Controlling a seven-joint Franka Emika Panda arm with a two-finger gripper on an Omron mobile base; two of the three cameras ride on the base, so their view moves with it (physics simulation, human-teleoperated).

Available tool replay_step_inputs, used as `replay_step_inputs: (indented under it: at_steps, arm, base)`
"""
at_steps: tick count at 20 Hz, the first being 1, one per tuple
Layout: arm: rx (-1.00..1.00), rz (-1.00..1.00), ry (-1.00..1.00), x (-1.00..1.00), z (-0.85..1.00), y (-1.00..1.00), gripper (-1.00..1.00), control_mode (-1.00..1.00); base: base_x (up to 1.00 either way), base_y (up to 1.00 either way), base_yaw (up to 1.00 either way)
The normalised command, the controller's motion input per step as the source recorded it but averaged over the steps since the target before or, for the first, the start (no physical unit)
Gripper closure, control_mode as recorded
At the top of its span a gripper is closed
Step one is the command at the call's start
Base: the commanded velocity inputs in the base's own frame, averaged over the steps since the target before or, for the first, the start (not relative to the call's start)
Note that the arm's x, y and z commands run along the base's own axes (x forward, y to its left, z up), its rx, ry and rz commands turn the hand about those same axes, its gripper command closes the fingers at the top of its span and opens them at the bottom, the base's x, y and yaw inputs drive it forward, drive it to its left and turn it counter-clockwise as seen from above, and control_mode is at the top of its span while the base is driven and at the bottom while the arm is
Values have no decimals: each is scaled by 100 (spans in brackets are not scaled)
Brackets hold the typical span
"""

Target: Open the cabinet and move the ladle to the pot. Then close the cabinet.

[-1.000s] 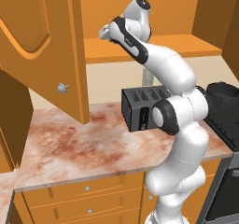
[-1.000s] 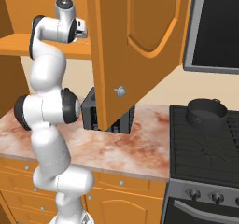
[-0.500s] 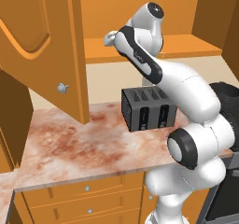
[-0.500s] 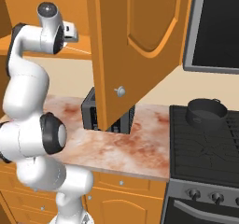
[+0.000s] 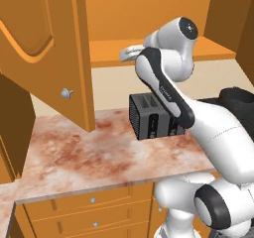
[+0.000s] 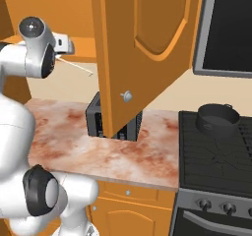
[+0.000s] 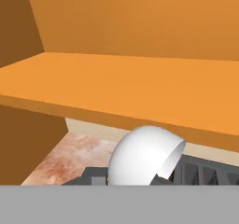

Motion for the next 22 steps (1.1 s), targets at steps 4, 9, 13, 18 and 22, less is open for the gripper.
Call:
replay_step_inputs:
  at_steps: [4,9,13,18,22]
  arm:
    - [0,-1,0,-100,35,-28,100,-100]
    - [0,0,0,-100,13,-44,100,-100]
    - [-5,0,0,-100,0,-56,100,-100]
    - [-12,1,0,-100,0,-50,100,-100]
    - [-16,0,0,-95,0,-19,100,-100]
  base:
    - [0,0,0]
    - [0,0,0]
    - [0,0,0]
    - [0,0,0]
    - [0,0,0]
